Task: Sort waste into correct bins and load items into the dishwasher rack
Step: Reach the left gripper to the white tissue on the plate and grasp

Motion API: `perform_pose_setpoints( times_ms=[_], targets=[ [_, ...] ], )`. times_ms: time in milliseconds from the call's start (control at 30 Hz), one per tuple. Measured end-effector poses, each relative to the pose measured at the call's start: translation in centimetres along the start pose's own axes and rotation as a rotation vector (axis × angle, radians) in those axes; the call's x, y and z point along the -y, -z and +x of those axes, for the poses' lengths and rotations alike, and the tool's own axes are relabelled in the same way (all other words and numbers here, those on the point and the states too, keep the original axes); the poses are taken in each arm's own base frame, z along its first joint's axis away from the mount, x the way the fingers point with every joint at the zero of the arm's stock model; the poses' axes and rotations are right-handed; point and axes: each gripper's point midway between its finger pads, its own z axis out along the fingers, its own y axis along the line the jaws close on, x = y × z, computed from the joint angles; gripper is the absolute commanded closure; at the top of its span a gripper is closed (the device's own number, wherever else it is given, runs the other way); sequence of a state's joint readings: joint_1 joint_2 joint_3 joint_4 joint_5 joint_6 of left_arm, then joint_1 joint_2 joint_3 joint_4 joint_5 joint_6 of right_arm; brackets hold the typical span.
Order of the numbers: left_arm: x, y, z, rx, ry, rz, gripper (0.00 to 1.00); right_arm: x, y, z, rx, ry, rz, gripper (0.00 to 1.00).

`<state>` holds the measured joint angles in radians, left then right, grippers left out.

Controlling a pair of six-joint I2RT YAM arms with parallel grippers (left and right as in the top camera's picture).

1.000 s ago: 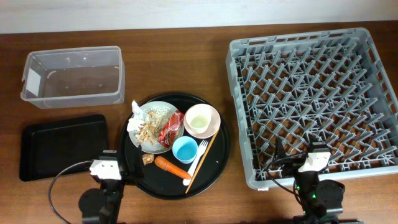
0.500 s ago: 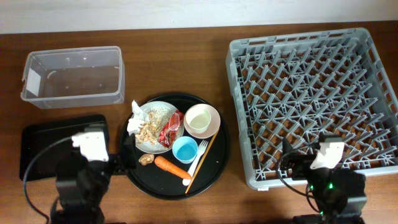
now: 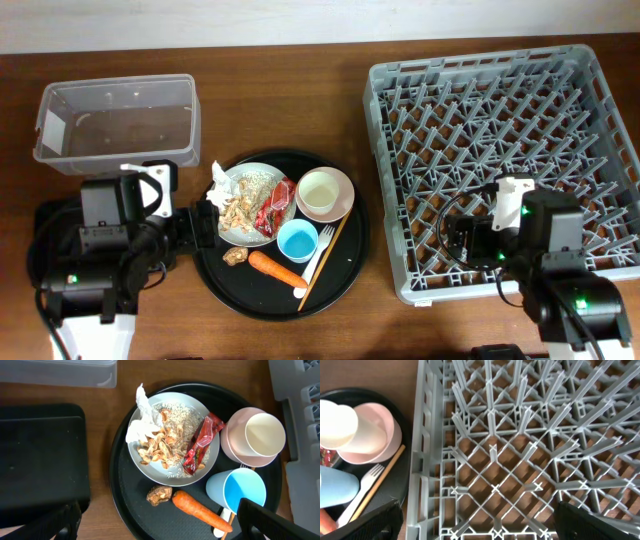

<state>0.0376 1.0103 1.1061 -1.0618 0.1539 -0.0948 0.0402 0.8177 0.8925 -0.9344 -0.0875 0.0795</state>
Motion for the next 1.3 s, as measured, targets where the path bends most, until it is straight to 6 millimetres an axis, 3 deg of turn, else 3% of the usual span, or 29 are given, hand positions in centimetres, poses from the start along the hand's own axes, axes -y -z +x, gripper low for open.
perform_pose_setpoints(
  times_ms=[167,300,333,400,500,567,633,733,833,1000,1300],
  targets=[
    [0.0,-1.1,-1.6,0.031,0.004,0.004,0.02,-0.1,-0.4,0.2,-0.02,-0.001,-0.006,0.01],
    [-0.4,-4.6,-2.9,-0.007,0.019,0.001,0.03,-0.1,-0.3,0.2,-0.021,-0.001,-0.007,0.01],
    [-0.6,-6.0,-2.9,-0.038,0.024,-0.002,0.07,-0.1,-0.3,0.2,-0.021,-0.001,-0.007,0.01],
    [-1.1,-8.7,-2.1,-0.121,0.042,-0.01,0.11,-0.1,-0.3,0.2,-0.021,-0.002,-0.007,0.01],
    [-1.7,-12.2,-0.5,-0.238,0.066,-0.021,0.26,-0.1,-0.3,0.2,-0.021,-0.001,-0.007,0.01],
    [-2.2,-14.4,0.6,-0.302,0.074,-0.029,0.27,-0.1,-0.3,0.2,-0.021,-0.002,-0.007,0.01],
    [-2.5,-16.0,1.2,-0.338,0.081,-0.033,0.28,-0.1,-0.3,0.2,-0.021,-0.001,-0.007,0.01],
    [-2.8,-17.7,1.4,-0.349,0.082,-0.033,0.42,-0.1,-0.3,0.2,-0.021,-0.002,-0.007,0.01],
    [-2.9,-18.6,1.8,-0.366,0.086,-0.035,0.48,-0.1,-0.3,0.2,-0.021,-0.001,-0.006,0.01],
    [-2.7,-19.1,2.5,-0.399,0.082,-0.035,0.5,-0.1,-0.3,0.2,-0.021,-0.001,-0.006,0.01],
    [1.1,-19.6,3.6,-0.424,-0.034,-0.012,0.55,-0.1,-0.3,0.2,-0.021,-0.002,-0.006,0.01]
  ],
)
